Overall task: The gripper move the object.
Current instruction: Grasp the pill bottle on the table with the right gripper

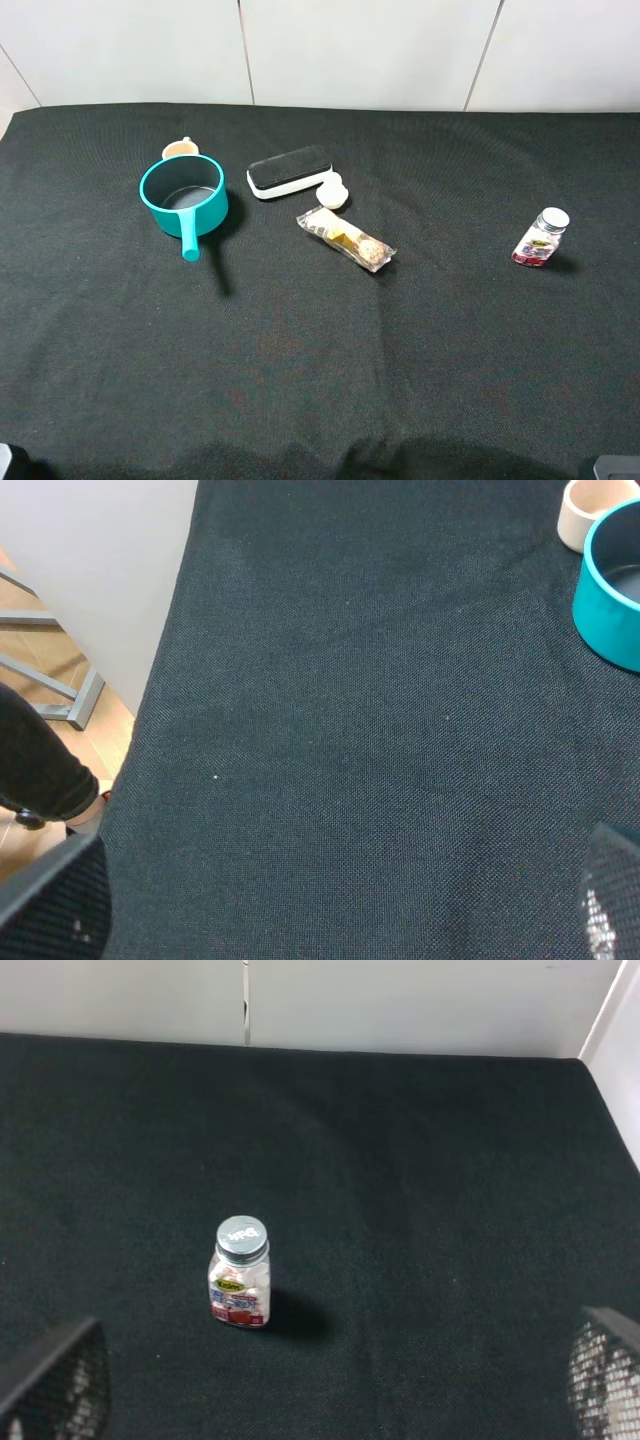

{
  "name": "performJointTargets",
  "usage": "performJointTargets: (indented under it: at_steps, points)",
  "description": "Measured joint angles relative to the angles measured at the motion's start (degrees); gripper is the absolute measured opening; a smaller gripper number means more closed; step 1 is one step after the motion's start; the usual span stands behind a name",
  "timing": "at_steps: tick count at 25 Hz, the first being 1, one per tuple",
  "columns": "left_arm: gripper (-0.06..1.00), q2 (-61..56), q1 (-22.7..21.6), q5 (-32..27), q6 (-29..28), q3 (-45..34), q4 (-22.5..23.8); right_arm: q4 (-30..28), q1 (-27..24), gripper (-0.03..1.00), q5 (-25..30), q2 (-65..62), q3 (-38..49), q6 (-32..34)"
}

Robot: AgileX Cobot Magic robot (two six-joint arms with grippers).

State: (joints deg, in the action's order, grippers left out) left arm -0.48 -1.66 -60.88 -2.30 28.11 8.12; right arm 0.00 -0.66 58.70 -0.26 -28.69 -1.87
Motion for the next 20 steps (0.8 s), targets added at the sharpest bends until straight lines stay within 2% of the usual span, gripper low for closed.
performJointTargets:
  at_steps: [20]
  points:
    - [0.99,0.0,0.0,0.0,0.0,0.0,0.0,-1.08,0.0,0.69,-0.08,2.71,0.0,1.87]
